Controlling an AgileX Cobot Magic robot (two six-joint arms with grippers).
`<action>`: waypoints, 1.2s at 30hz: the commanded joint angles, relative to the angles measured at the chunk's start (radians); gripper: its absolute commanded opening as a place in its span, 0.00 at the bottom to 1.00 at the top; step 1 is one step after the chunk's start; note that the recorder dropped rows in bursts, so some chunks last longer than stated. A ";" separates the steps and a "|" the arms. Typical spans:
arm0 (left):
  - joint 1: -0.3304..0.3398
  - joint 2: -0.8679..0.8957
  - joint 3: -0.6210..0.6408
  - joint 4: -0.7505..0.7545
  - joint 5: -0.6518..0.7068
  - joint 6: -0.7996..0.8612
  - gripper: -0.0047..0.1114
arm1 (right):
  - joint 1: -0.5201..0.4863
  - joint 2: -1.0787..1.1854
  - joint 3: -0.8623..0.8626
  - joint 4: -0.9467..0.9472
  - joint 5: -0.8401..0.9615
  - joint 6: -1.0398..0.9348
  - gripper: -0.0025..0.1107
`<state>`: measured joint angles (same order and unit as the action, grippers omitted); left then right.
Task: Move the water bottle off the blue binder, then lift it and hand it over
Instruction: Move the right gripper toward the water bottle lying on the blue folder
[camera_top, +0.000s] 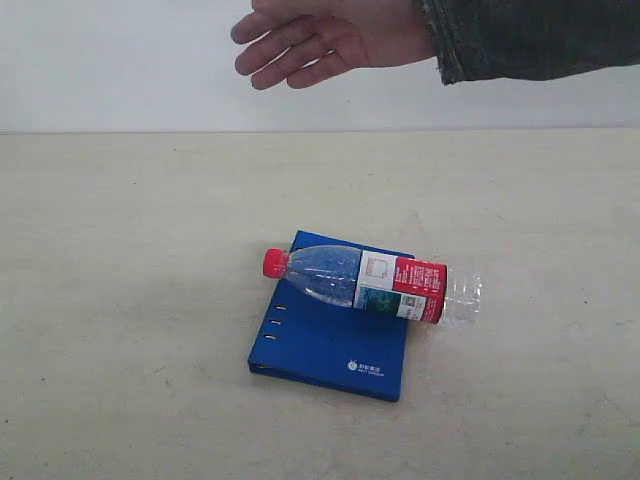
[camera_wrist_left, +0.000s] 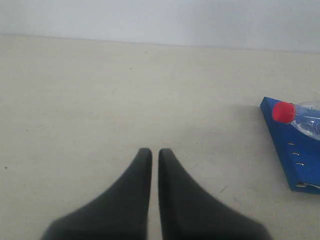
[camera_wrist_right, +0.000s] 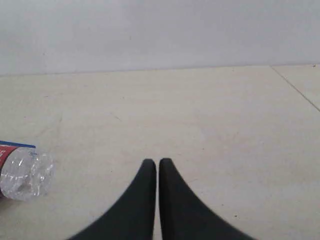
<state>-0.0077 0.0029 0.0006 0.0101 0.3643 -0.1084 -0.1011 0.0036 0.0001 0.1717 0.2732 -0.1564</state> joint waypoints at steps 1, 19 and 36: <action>-0.003 -0.003 -0.001 0.003 -0.010 0.003 0.08 | 0.002 -0.004 0.000 0.011 -0.042 0.004 0.02; -0.003 -0.003 -0.001 0.003 -0.010 0.003 0.08 | 0.004 -0.004 -0.016 0.611 -0.445 0.425 0.02; -0.003 -0.003 -0.001 0.003 -0.010 0.003 0.08 | 0.121 0.821 -0.222 1.310 0.652 -1.566 0.14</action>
<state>-0.0077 0.0029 0.0006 0.0101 0.3643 -0.1084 0.0185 0.7226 -0.2164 1.4507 0.9149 -1.5538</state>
